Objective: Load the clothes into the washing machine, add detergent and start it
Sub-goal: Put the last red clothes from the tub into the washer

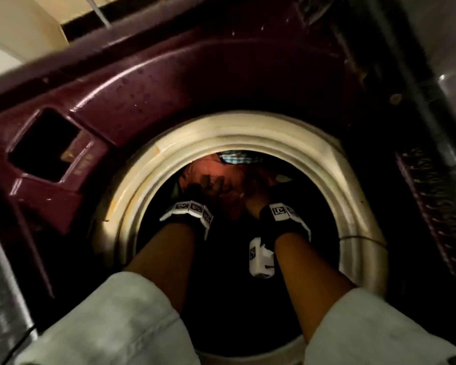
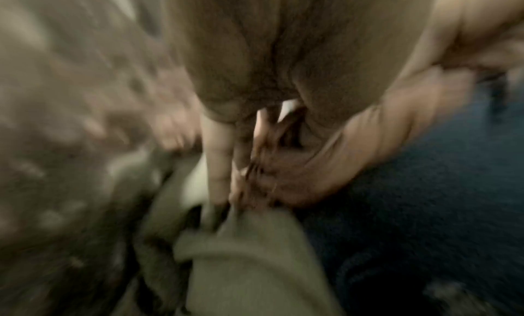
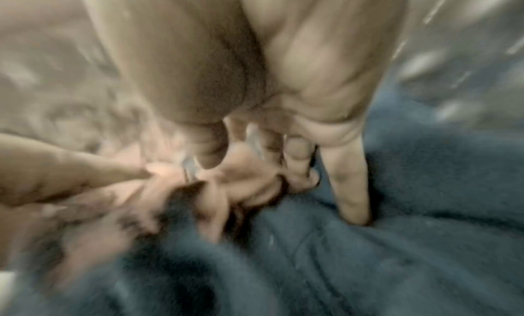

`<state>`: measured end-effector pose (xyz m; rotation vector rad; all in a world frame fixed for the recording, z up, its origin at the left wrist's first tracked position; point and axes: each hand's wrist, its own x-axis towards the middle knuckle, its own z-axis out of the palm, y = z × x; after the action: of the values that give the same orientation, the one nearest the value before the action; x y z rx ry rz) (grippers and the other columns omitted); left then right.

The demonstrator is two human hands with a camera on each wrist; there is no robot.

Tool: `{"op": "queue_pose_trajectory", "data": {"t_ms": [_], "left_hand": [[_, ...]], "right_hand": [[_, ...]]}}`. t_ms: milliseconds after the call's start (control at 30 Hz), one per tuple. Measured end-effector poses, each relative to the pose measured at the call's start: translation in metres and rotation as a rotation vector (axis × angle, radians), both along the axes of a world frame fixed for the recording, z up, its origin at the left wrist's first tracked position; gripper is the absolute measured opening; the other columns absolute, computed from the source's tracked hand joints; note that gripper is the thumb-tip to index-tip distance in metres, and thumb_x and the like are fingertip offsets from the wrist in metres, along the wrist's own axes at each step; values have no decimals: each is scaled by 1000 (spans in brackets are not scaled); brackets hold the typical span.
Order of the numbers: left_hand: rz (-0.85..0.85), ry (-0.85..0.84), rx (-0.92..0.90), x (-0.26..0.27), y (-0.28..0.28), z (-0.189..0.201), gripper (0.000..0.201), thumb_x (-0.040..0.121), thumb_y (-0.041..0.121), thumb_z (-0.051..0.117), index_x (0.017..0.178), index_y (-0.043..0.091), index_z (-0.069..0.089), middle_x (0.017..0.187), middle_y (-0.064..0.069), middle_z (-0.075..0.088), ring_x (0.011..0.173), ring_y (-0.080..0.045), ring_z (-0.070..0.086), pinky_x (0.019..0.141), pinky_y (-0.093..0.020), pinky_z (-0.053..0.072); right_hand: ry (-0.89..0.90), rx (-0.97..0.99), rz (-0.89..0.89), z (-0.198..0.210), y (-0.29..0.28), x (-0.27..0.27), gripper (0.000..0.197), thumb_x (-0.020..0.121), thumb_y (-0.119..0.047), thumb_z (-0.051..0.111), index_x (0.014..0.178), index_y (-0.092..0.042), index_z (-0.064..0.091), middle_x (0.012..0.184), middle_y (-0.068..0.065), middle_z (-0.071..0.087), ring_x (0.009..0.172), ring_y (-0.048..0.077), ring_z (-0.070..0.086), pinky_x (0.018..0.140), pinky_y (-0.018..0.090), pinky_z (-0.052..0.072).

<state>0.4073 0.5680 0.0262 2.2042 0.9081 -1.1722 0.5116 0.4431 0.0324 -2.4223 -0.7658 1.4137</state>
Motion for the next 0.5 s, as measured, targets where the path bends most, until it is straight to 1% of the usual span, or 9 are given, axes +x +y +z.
{"op": "queue_pose_trajectory", "data": {"t_ms": [67, 133, 167, 233, 300, 333, 400, 433, 500], "left_hand": [[-58, -63, 3, 7, -6, 47, 59, 100, 48, 32, 153, 33, 12, 161, -11, 2, 147, -36, 9, 119, -49, 7], [-107, -157, 41, 9, -18, 94, 62, 99, 49, 31, 153, 28, 12, 159, -14, 15, 144, -35, 23, 118, -44, 18], [-138, -197, 72, 6, -24, 117, 61, 99, 48, 32, 153, 26, 16, 157, -14, 24, 142, -33, 29, 117, -41, 21], [-168, -249, 107, -6, -37, 139, 57, 98, 46, 40, 150, 29, 23, 154, -11, 32, 142, -29, 31, 117, -42, 22], [-112, -314, 169, -9, -45, 158, 68, 89, 47, 56, 145, 40, 19, 154, -5, 31, 143, -32, 27, 112, -54, 27], [-101, -321, 195, -11, -49, 169, 63, 87, 45, 58, 142, 40, 29, 150, -4, 37, 140, -32, 32, 110, -54, 31], [-177, -335, 210, -15, -59, 197, 40, 92, 35, 50, 130, 26, 54, 134, -6, 56, 128, -28, 49, 106, -44, 40], [-210, -379, 218, -18, -63, 210, 35, 93, 32, 46, 125, 23, 58, 127, -7, 61, 123, -28, 54, 103, -41, 42], [-195, -427, 229, -23, -69, 236, 33, 96, 31, 44, 125, 24, 57, 126, -7, 61, 121, -29, 55, 100, -41, 45]], "right_hand": [[33, 85, -202, 18, -4, -2, 59, 98, -22, 45, 151, -15, 21, 159, 7, 17, 148, 24, 15, 118, 27, 7], [51, 147, -330, 38, -11, -6, 60, 89, -45, 45, 146, -26, 36, 154, 2, 33, 142, 23, 31, 119, 37, 21], [55, 179, -333, 54, -14, -9, 61, 86, -51, 44, 143, -31, 39, 152, 0, 37, 141, 23, 34, 118, 39, 25], [45, 206, -286, 90, -18, -18, 55, 88, -43, 50, 141, -33, 40, 151, -2, 39, 140, 21, 36, 118, 36, 24], [-16, 211, -237, 121, -18, -28, 46, 93, -27, 53, 139, -27, 48, 149, 1, 43, 138, 22, 38, 117, 31, 25], [-56, 224, -222, 138, -18, -34, 41, 94, -22, 52, 134, -23, 53, 145, 4, 47, 135, 23, 42, 115, 30, 28], [-97, 198, -227, 176, -18, -49, 31, 93, -18, 50, 121, -17, 64, 134, 10, 58, 124, 27, 53, 106, 31, 39], [-128, 182, -234, 194, -19, -56, 29, 94, -17, 50, 116, -13, 68, 128, 14, 62, 118, 30, 57, 100, 32, 43], [-211, 176, -250, 226, -22, -69, 29, 95, -16, 47, 112, -8, 69, 120, 19, 65, 112, 35, 60, 94, 35, 45]]}}
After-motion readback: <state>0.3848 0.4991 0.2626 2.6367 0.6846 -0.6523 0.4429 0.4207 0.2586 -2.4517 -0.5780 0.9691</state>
